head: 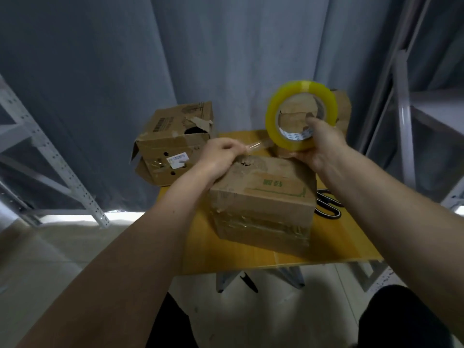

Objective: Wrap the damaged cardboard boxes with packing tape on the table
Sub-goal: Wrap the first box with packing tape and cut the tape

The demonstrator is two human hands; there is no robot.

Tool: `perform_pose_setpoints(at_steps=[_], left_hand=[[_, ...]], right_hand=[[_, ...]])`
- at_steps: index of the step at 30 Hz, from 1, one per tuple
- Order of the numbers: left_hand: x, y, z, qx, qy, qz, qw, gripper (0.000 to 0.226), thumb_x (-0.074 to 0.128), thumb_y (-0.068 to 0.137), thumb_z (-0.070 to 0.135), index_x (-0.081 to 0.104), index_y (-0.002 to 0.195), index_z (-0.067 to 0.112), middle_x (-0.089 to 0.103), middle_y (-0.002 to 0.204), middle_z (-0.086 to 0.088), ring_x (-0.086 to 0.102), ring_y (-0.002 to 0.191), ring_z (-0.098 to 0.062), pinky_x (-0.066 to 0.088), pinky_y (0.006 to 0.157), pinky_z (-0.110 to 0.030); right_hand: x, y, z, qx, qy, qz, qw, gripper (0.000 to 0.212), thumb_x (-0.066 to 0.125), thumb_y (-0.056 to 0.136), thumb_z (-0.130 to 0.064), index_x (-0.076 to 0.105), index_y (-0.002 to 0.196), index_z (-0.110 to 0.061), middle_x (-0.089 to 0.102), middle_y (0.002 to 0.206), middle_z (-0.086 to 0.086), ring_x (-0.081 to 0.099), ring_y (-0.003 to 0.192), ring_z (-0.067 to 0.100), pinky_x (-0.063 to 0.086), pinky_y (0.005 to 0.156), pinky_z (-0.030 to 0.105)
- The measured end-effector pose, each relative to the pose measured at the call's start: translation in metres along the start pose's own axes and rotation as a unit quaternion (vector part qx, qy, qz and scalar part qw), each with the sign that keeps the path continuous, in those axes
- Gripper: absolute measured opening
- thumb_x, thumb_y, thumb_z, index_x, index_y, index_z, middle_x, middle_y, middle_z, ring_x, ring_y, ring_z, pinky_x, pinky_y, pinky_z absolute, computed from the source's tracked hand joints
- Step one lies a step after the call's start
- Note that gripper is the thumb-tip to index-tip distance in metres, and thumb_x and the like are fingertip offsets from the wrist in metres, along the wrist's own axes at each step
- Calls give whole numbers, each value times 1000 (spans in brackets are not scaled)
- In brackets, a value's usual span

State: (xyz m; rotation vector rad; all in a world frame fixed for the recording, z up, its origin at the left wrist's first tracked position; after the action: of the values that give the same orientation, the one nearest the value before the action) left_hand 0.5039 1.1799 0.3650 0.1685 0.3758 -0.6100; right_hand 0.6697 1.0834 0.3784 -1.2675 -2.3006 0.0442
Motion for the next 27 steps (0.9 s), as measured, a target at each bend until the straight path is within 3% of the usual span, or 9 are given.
perform_pose_setpoints(at_steps=[4,6,9,12,15,17,19,23,27], left_hand=[[-3,0,-11,-59,-90,-10,994,7,69,88,23,75,89,20,74,91,-1,68,87,-18,53,72,-26],[-1,-4,-15,-91,-146,21,985,8,71,86,22,76,90,16,75,86,-5,69,83,-21,56,73,-28],[4,-16,-21,-122,-203,81,968,10,72,85,20,77,91,14,76,87,-7,71,86,-24,58,78,-35],[5,-25,-23,-135,-264,135,945,8,70,87,19,75,89,13,76,77,-2,72,71,-16,58,60,-27],[-1,-26,-19,-150,-322,202,913,7,73,84,17,74,90,13,74,79,-3,70,71,-18,58,62,-29],[-6,-24,-19,-156,-334,244,897,13,74,82,14,73,95,10,67,73,-1,61,58,-13,52,52,-21],[-8,-24,-21,-159,-315,260,899,8,72,84,13,72,91,8,61,67,1,51,51,-9,42,47,-18],[-11,-30,-31,-159,-260,267,914,19,69,87,18,73,100,5,67,88,-2,57,75,-12,51,76,-27],[-14,-31,-36,-157,-243,257,922,22,63,94,19,67,73,16,63,68,2,55,58,-7,48,58,-20]], right_hand=[[-4,-5,16,-89,-58,57,993,15,63,91,-24,58,77,-21,68,101,10,65,100,33,54,90,47],[-1,-7,21,-153,-92,57,982,20,62,91,-24,62,71,-21,70,100,9,65,100,31,54,87,38],[6,-2,18,-168,-114,21,979,16,65,89,-31,66,78,-19,72,91,10,68,96,29,54,88,37],[13,1,14,-134,-127,-37,982,15,67,87,-33,63,78,-22,71,90,6,69,94,28,53,91,50],[20,-2,19,-148,-162,-84,972,7,63,91,-23,64,84,-21,70,93,9,69,94,27,53,91,51],[24,-7,24,-146,-169,-128,966,6,62,92,-22,67,95,-19,71,100,10,69,96,27,54,91,50],[25,-10,27,-146,-176,-150,962,18,64,91,-25,68,106,-15,71,106,12,69,98,28,55,89,50],[18,-11,22,-152,-163,-119,968,18,64,91,-19,66,109,-15,71,104,10,69,97,29,58,82,49],[14,-14,17,-184,-208,-119,953,4,64,92,-20,66,94,-23,71,102,6,68,98,25,55,89,46]])
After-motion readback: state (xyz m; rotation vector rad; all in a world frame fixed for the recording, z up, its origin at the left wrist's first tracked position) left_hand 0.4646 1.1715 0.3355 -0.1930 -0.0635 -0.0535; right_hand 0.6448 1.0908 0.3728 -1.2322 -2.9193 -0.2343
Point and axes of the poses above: each hand's wrist, its own y-axis towards the middle knuckle, its own x-axis out of the palm, z = x × y, the point moved 1 cm from there along y, towards the middle knuckle
